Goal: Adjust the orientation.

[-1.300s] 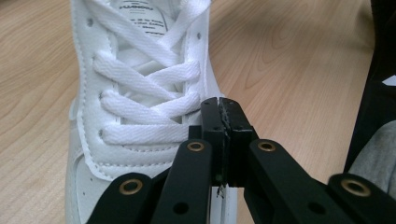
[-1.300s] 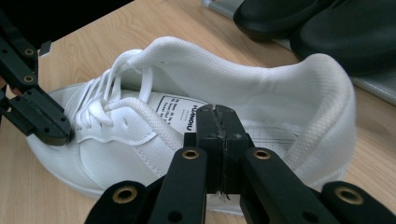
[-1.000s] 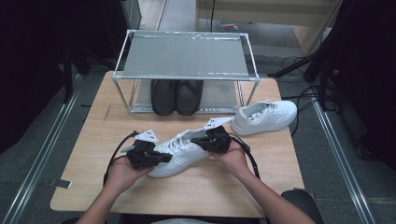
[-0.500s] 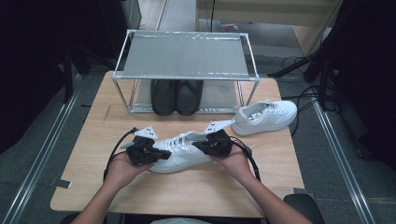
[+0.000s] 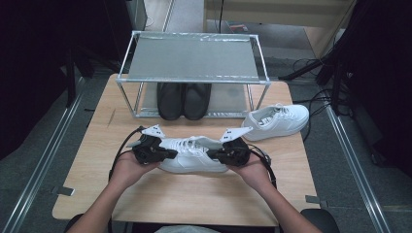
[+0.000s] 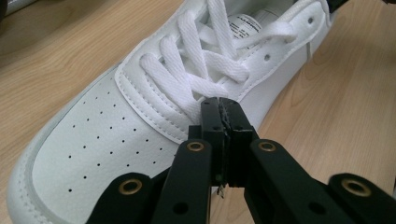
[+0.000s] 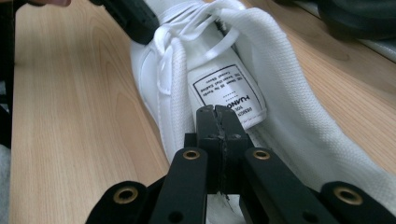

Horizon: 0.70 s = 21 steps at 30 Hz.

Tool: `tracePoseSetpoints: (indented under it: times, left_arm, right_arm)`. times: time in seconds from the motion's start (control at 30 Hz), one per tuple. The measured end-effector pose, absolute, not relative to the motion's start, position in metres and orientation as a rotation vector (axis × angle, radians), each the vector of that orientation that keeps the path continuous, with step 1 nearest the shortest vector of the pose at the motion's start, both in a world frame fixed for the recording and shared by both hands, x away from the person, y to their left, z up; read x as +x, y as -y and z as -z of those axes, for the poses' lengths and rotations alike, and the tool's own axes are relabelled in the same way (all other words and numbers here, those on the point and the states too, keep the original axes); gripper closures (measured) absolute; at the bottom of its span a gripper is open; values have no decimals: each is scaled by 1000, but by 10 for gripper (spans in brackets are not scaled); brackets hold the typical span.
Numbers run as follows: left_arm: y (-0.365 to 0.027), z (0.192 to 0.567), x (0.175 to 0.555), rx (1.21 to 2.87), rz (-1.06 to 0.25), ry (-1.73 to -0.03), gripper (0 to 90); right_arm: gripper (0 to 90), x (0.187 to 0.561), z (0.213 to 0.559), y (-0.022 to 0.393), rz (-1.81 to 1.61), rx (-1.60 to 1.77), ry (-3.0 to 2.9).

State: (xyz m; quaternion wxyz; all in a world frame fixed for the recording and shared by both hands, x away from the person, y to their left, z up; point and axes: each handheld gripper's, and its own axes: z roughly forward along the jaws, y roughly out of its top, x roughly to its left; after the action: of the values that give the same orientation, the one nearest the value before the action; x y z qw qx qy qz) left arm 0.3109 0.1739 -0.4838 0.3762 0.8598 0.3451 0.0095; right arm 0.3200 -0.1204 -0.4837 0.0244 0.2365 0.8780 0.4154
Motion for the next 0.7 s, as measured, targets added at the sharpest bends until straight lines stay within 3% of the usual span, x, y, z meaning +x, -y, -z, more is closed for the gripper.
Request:
tracePoseSetpoints:
  times: [0.7]
  left_arm:
    - [-174, 485, 328, 2193, -55, -897, 899]
  right_arm:
    - [900, 301, 488, 114, -1242, 696, -2768]
